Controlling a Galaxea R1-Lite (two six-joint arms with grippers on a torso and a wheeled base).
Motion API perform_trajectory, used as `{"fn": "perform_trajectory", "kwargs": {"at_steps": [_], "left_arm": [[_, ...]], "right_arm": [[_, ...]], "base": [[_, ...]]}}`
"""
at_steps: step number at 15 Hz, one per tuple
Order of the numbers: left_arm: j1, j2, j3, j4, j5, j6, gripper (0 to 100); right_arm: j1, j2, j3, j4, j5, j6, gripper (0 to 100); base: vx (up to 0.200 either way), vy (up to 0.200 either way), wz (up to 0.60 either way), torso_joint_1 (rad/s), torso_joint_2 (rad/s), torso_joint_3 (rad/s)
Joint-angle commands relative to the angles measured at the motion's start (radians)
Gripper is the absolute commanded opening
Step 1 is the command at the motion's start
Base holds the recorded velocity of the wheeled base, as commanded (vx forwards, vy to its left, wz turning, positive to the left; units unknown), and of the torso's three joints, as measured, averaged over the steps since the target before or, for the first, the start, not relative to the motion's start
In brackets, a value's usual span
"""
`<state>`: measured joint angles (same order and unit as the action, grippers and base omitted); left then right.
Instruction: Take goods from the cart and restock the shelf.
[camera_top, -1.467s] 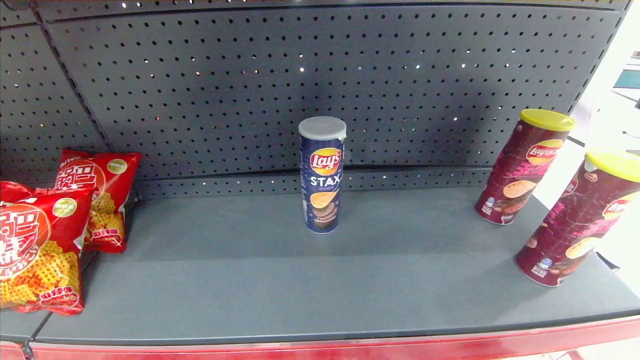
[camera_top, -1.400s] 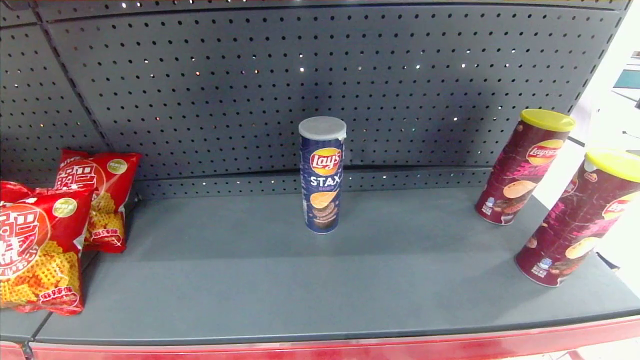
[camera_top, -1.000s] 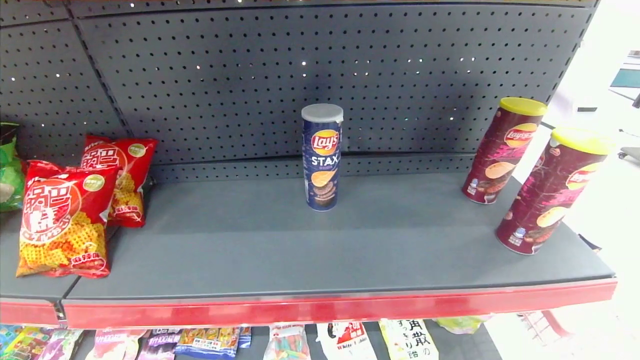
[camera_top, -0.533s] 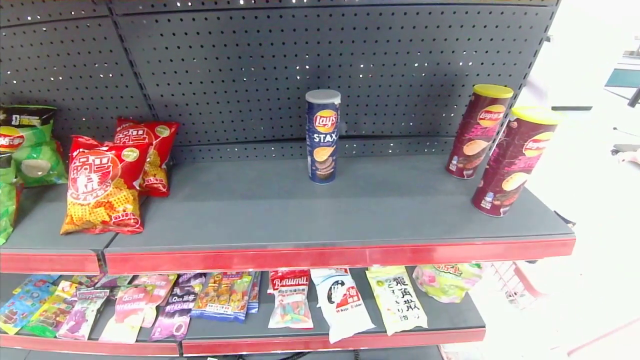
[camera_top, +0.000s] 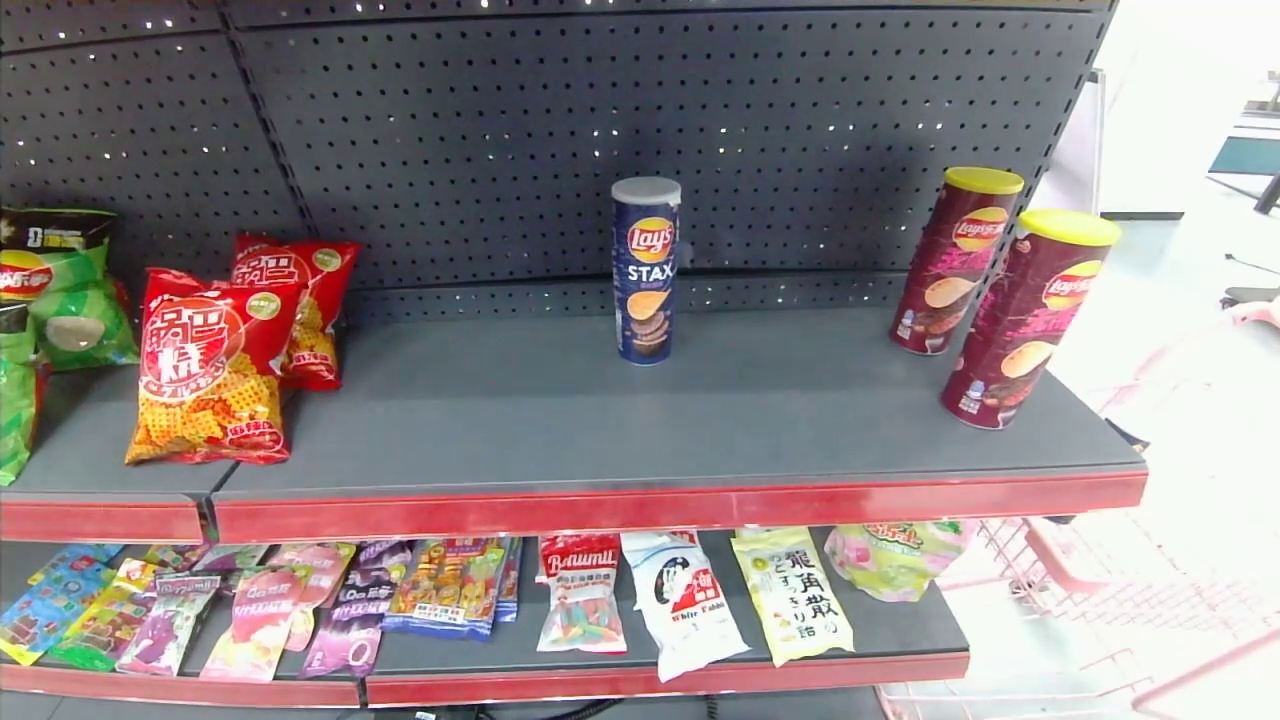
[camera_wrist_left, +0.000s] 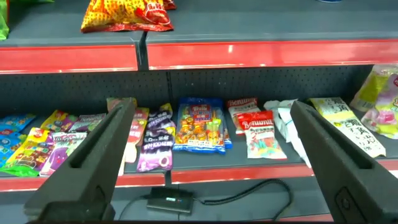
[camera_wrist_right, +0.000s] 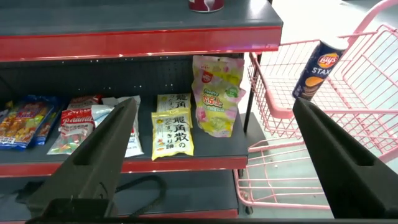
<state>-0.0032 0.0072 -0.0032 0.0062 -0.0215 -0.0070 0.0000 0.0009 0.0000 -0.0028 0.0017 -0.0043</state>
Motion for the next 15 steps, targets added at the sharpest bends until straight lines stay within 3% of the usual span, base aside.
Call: {"fn": "perform_trajectory", "kwargs": {"at_steps": [1,15], "left_arm": [[0.0,0.0,0.0,0.0,0.0,0.002,100],[0.0,0.0,0.002,0.0,0.0,0.007,100]], "right_arm": [[0.0,0.001,0.0,0.0,0.0,0.0,100],[0.0,0.002,0.0,0.0,0.0,0.0,100]], "base": [[0.0,-0.2,0.0,0.002,0.0,0.002],[0.0,-0.2,0.0,0.003,0.0,0.003]]}}
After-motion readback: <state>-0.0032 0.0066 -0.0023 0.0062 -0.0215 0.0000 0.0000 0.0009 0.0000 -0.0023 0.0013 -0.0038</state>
